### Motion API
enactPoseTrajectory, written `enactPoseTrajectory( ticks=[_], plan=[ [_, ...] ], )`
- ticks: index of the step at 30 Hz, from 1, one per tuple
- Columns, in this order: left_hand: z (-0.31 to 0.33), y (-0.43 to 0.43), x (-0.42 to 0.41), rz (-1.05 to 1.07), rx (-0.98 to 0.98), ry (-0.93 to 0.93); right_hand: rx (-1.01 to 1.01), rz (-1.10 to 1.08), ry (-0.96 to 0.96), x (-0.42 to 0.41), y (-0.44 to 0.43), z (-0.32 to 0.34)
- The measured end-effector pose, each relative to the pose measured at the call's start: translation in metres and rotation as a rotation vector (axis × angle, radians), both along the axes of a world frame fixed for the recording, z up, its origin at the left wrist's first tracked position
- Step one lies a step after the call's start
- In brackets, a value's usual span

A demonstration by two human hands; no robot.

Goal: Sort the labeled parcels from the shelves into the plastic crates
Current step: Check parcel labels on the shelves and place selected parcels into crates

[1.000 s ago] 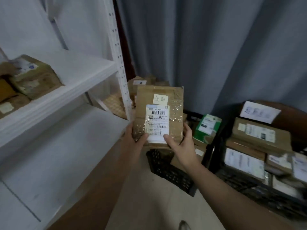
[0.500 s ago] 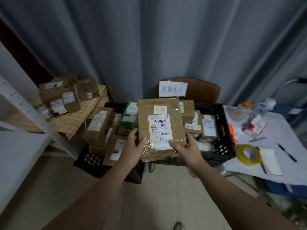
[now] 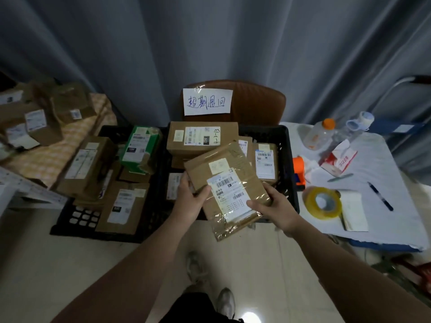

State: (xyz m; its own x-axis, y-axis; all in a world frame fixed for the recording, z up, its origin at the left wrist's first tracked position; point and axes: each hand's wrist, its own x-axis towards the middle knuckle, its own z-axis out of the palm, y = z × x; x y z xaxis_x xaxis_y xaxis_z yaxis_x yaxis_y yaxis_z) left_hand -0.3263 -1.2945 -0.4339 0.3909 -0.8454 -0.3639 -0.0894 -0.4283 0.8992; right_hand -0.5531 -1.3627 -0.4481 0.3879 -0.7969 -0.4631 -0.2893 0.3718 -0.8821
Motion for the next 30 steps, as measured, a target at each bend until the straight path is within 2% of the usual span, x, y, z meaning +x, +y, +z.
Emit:
enactPoseTrajectory(
  ticks=[4, 7, 9, 13, 17, 19, 25, 28, 30],
  plan=[
    [-0.011, -0.02, 0.042, 0.102, 0.044, 0.0, 0.04, 0.132, 0.023, 0.02, -0.034, 0.001],
    [-0.015, -0.03, 0.067, 0.124, 0.143, 0.085, -0.024, 0.226, 0.084, 0.044, -0.065, 0.0],
    [-0.024, -0.032, 0.083, 0.15, 0.195, 0.067, -0.063, 0.22, 0.121, 0.063, -0.085, -0.004],
    [-0.046, -0.027, 0.109, 0.163, 0.274, -0.024, -0.181, 0.063, 0.256, 0.109, -0.103, -0.019],
    [-0.063, -0.025, 0.122, 0.213, 0.292, -0.123, -0.146, -0.167, 0.408, 0.146, -0.097, -0.024],
    [-0.055, -0.029, 0.12, 0.176, 0.287, -0.115, -0.081, -0.197, 0.394, 0.154, -0.096, -0.027],
    [-0.048, -0.032, 0.11, 0.184, 0.267, -0.279, -0.168, -0.105, 0.371, 0.154, -0.108, -0.022],
    [-0.05, -0.033, 0.105, 0.133, 0.325, -0.261, -0.131, -0.04, 0.359, 0.147, -0.104, -0.027],
    [-0.052, -0.034, 0.104, 0.059, 0.366, -0.319, -0.131, -0.023, 0.354, 0.142, -0.099, -0.032]
  ],
)
